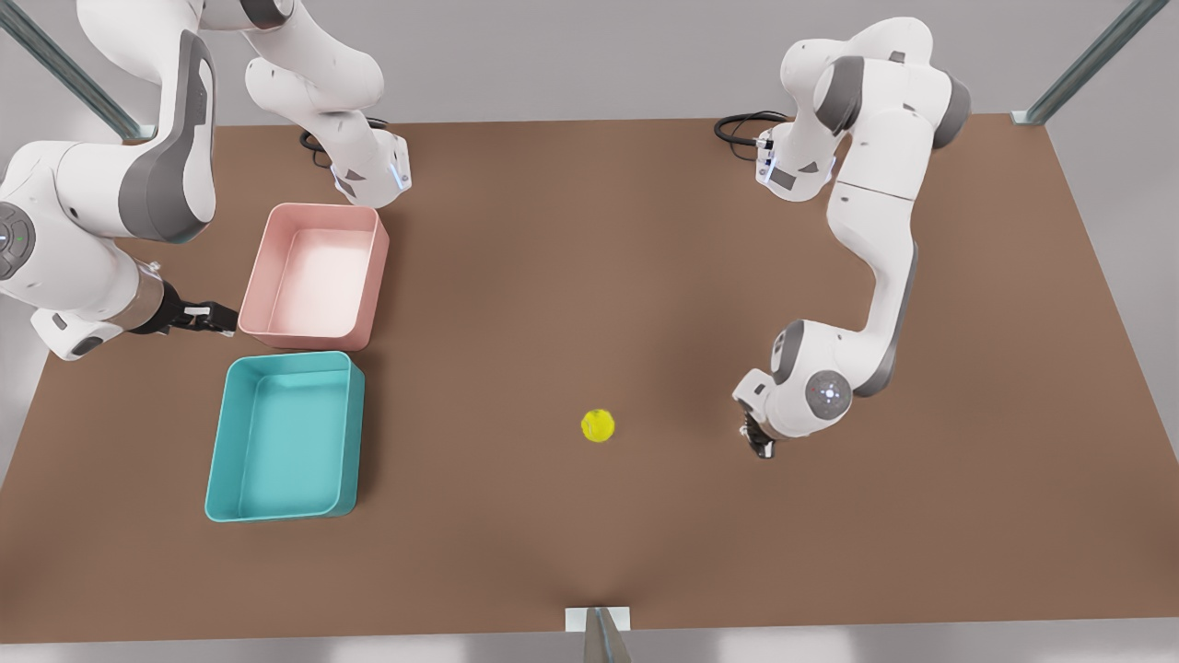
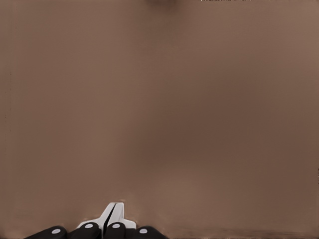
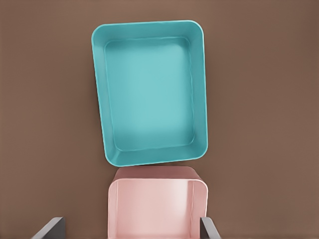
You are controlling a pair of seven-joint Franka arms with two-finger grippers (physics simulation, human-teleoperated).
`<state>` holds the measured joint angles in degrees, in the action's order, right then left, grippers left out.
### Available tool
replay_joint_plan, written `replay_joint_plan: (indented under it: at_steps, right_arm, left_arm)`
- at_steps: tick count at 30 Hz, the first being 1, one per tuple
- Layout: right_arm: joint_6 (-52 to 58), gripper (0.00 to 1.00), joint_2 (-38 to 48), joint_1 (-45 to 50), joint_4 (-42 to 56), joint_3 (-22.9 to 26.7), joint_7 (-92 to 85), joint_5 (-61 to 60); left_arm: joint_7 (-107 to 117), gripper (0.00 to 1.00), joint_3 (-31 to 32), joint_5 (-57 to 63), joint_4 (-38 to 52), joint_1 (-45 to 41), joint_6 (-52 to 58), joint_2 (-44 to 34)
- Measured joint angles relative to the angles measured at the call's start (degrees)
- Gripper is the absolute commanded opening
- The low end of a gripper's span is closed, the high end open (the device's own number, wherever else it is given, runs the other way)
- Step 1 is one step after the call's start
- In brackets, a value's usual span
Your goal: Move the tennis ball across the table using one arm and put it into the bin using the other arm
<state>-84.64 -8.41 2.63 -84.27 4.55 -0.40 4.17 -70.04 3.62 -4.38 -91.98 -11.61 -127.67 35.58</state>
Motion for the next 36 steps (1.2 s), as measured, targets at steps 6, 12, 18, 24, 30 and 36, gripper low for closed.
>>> replay_joint_plan:
  at_steps: [6, 12, 18, 24, 30, 36]
  right_arm:
    - [-0.53, 1.00, -2.97, 0.58, 0.40, -0.53, 0.07, 0.52]
    - [-9.14, 1.00, -16.92, 13.40, 2.17, -1.39, 4.62, 0.19]
    - [-22.49, 1.00, -19.29, 16.07, -5.61, -1.40, 10.73, 0.08]
    - [-32.48, 1.00, -19.01, 16.11, -11.83, -1.04, 15.15, 0.19]
    - [-39.61, 1.00, -20.82, 15.93, -16.59, 0.17, 18.17, 0.80]
    - [-44.82, 1.00, -22.00, 16.29, -21.66, 0.36, 20.28, 1.18]
  left_arm:
    - [23.16, 1.00, -5.45, -3.51, 9.88, 4.37, 27.23, -19.91]
    - [40.74, 1.00, -8.16, -5.27, 15.78, 4.46, 44.21, -17.76]
    - [53.20, 1.00, -6.51, -2.20, 16.03, 2.89, 50.26, -15.86]
    - [61.44, 1.00, -6.52, -1.61, 15.93, 3.26, 53.69, -15.74]
    - [67.12, 1.00, -6.52, -1.55, 15.87, 3.73, 55.01, -15.66]
    - [71.16, 1.00, -6.52, -1.50, 15.85, 3.72, 55.13, -16.27]
